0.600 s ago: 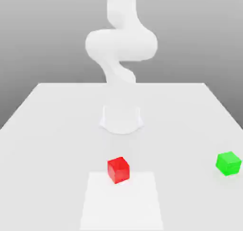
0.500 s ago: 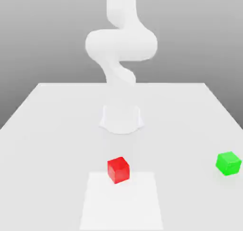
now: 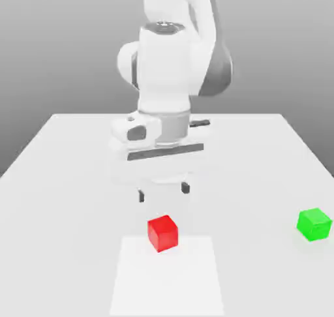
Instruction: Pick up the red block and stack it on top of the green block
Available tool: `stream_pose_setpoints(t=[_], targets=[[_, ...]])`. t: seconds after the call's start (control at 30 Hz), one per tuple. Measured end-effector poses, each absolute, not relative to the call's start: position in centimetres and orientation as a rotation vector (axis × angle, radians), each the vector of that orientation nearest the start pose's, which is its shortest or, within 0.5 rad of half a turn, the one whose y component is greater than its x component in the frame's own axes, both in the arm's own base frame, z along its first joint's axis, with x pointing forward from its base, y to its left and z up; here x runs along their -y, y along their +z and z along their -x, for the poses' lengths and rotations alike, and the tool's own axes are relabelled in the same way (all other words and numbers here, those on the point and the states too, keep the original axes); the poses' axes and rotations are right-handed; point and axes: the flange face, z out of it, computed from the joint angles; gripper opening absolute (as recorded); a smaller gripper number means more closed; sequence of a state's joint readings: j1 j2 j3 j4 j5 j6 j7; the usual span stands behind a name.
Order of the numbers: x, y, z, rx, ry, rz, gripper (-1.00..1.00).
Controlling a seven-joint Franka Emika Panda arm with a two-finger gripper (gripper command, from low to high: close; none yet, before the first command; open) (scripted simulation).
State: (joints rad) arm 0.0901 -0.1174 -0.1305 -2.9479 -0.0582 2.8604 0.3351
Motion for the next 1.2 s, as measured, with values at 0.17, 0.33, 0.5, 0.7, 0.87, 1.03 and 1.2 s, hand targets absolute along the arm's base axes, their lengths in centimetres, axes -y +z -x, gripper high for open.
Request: stream_pose_setpoints(t=[0.17, 0.33, 0.5, 0.7, 0.87, 1.03, 1.2], targets=[[0.8, 16.4, -32.4, -0.474, -0.006, 3.108, 0.0], [0.9, 14.5, -32.0, -0.473, -0.001, 3.107, -1.0], [0.9, 14.5, -32.0, -0.473, 0.0, 3.107, -1.0], [0.9, 18.3, -32.3, -0.479, -0.003, 3.108, -1.0], [-0.4, 20.9, -32.5, -0.391, 0.002, 3.116, -1.0], [-6.8, 21.8, -34.1, -0.013, 0.005, 3.136, -1.0], [-14.4, 22.5, -34.3, 0.401, 0.008, 3.108, -1.0]])
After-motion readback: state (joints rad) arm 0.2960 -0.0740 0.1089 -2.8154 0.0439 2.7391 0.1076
